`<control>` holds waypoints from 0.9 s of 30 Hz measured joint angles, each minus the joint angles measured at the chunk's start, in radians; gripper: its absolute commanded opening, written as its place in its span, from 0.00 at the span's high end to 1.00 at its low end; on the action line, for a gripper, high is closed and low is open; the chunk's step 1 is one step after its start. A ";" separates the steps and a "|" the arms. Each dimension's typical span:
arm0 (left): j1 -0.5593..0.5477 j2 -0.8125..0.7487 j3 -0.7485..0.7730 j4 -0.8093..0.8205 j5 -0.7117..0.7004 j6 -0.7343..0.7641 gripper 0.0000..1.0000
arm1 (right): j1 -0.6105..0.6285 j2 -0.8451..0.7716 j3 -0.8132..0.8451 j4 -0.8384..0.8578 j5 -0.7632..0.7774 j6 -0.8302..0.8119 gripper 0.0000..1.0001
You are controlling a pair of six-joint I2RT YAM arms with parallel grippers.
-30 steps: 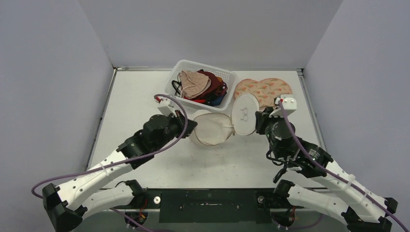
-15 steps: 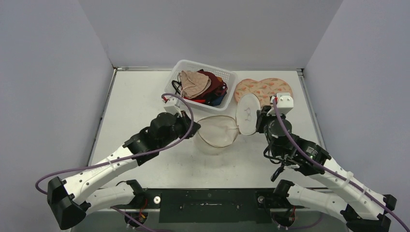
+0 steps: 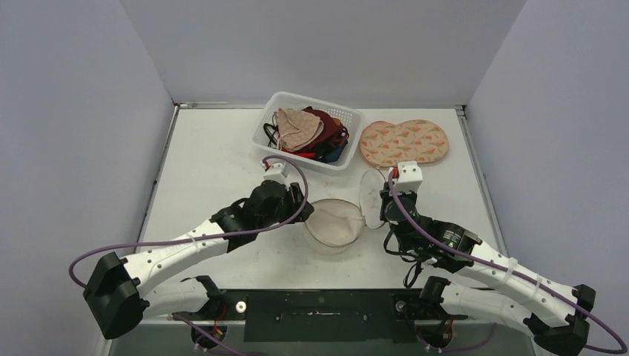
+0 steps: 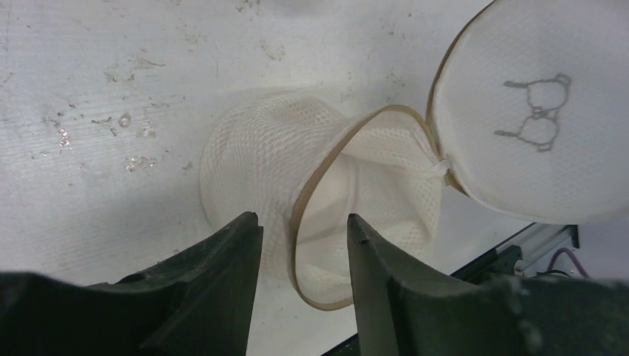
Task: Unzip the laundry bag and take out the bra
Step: Adjust the laundry bag at the center of the board.
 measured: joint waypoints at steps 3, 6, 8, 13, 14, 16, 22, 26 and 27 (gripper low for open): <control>-0.006 -0.031 0.022 -0.018 -0.005 -0.002 0.43 | 0.006 -0.001 0.000 0.000 0.003 0.017 0.95; -0.029 -0.090 0.030 -0.021 -0.009 -0.010 0.44 | 0.011 -0.002 0.005 -0.003 0.002 0.029 0.95; -0.060 -0.119 0.035 -0.007 -0.008 -0.025 0.45 | 0.013 -0.004 0.017 -0.005 -0.002 0.037 0.95; -0.155 -0.040 0.041 0.127 0.027 -0.063 0.46 | 0.013 -0.025 0.081 -0.005 -0.031 0.064 0.95; -0.170 0.000 0.047 0.148 0.034 -0.067 0.48 | 0.013 -0.032 0.095 -0.005 -0.040 0.071 0.95; -0.195 0.092 0.061 0.185 0.049 -0.073 0.53 | 0.013 -0.045 0.126 -0.005 -0.063 0.087 0.95; -0.208 0.277 0.084 0.247 0.074 -0.083 0.73 | 0.013 -0.084 0.157 -0.004 -0.126 0.142 0.95; -0.208 0.351 0.118 0.285 0.071 -0.084 0.75 | 0.013 -0.111 0.156 -0.004 -0.163 0.180 0.95; -0.208 0.368 0.124 0.296 0.068 -0.084 0.72 | 0.013 -0.116 0.154 -0.003 -0.169 0.187 0.95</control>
